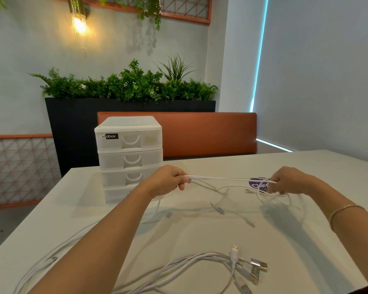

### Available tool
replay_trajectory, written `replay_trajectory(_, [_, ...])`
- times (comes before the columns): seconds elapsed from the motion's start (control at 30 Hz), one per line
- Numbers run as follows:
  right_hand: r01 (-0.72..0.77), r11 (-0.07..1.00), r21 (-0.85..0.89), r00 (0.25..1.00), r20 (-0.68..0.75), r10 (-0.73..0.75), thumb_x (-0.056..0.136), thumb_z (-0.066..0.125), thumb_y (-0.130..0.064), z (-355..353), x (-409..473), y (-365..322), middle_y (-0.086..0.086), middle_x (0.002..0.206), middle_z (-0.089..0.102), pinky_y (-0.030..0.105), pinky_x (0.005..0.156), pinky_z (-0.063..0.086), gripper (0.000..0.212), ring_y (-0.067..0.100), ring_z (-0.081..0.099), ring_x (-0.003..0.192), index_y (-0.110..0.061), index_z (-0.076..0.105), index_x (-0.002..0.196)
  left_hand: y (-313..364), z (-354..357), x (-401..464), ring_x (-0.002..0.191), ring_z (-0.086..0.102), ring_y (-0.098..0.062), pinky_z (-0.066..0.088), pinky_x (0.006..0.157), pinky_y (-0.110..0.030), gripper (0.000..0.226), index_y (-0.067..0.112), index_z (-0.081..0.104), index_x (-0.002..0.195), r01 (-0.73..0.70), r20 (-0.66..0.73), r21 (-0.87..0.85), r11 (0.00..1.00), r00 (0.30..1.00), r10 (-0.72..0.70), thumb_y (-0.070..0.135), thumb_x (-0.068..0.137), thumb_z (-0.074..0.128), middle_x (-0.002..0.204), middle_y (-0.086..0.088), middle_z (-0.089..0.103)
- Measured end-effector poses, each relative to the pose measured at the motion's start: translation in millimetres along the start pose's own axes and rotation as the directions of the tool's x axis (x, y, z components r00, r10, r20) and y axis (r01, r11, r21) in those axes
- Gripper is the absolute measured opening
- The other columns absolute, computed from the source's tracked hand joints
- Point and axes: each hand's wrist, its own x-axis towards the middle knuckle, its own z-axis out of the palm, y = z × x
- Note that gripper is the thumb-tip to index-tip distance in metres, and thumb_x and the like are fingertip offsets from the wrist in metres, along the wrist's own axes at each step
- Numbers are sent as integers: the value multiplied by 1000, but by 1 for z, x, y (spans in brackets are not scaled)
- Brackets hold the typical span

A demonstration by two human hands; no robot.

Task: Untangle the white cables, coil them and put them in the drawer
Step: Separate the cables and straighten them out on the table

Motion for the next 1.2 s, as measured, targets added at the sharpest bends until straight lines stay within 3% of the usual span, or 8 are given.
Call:
replay_trajectory(0.2, [-26, 978, -209, 984, 170, 62, 75, 76, -31, -15, -5, -4, 7, 123, 58, 23, 75, 44, 56, 20, 55, 102, -14, 56, 123, 8, 3, -3, 56, 41, -6, 36, 57, -19, 24, 16, 69, 85, -2, 53, 1, 1000, 999, 2, 22, 97, 49, 58, 10, 54])
replay_trajectory(0.33, [245, 919, 309, 966, 0, -257, 81, 70, -18, -18, -19, -60, 1, 143, 43, 23, 101, 33, 66, 15, 41, 130, -19, 40, 140, 14, 7, -2, 55, 39, -6, 33, 54, -17, 25, 15, 68, 82, -5, 51, 22, 1000, 999, 4, 23, 97, 50, 57, 10, 51])
replay_trajectory(0.43, [338, 809, 480, 925, -14, -379, 87, 63, -33, -2, -29, -113, 0, 136, 52, 25, 102, 36, 57, 12, 48, 123, -17, 42, 139, 19, 12, -2, 52, 38, -6, 31, 51, -17, 30, 14, 63, 71, -36, 34, 51, 998, 999, 35, 25, 96, 51, 54, 11, 47])
replay_trajectory(0.53, [371, 793, 483, 895, 41, -443, 93, 53, -36, 18, -25, -135, 0, 93, 68, 28, 83, 47, 45, 13, 63, 81, -18, 47, 133, 18, 14, -2, 52, 37, -7, 31, 52, -20, 35, 13, 60, 65, -66, -10, 57, 996, 998, 67, 27, 95, 51, 54, 9, 45])
replay_trajectory(0.7, [349, 795, 497, 899, 62, -433, 97, 47, -24, 20, -17, -110, 0, 65, 46, 22, 52, 38, 26, 11, 40, 49, -7, 67, 97, 5, 11, -2, 51, 35, -8, 30, 50, -19, 36, 26, 57, 62, -75, -54, 43, 996, 996, 77, 25, 97, 49, 54, 11, 45])
replay_trajectory(0.93, [243, 859, 451, 946, 86, -313, 92, 57, -29, 3, -16, -52, -2, 58, 46, 19, 50, 32, 22, 12, 34, 53, -26, 71, 77, 2, 28, 1, 61, 41, -7, 33, 60, -19, 25, 23, 68, 100, -108, 97, 137, 985, 991, 95, 26, 99, 43, 67, 11, 52])
replay_trajectory(1.1, [313, 918, 244, 948, -131, -289, 94, 51, -33, 0, -9, -56, -1, 90, 68, 23, 72, 39, 28, 13, 53, 80, -17, 74, 94, 17, 42, 1, 65, 41, -6, 34, 62, -18, 26, 17, 67, 110, -165, 257, 262, 951, 962, 96, 26, 98, 45, 70, 11, 50])
replay_trajectory(1.2, [318, 903, 288, 943, 2, -333, 91, 56, -36, 2, -16, -67, -3, 74, 61, 25, 66, 39, 27, 11, 48, 70, -22, 73, 78, 8, 33, 7, 64, 42, -6, 34, 62, -18, 27, 17, 67, 106, -87, 115, 294, 952, 992, 55, 23, 100, 41, 72, 10, 49])
